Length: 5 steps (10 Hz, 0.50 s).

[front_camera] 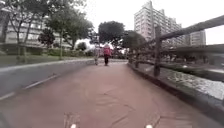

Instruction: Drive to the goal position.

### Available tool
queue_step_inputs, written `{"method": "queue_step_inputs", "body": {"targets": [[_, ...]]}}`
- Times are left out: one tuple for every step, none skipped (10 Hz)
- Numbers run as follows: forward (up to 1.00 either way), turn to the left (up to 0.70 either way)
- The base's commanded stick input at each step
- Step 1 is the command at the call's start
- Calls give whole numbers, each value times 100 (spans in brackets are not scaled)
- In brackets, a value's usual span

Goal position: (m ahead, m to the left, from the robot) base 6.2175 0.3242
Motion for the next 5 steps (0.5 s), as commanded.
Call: {"method": "queue_step_inputs", "body": {"targets": [[100, -40], [100, -40], [100, -21], [100, 0], [100, 0]]}}
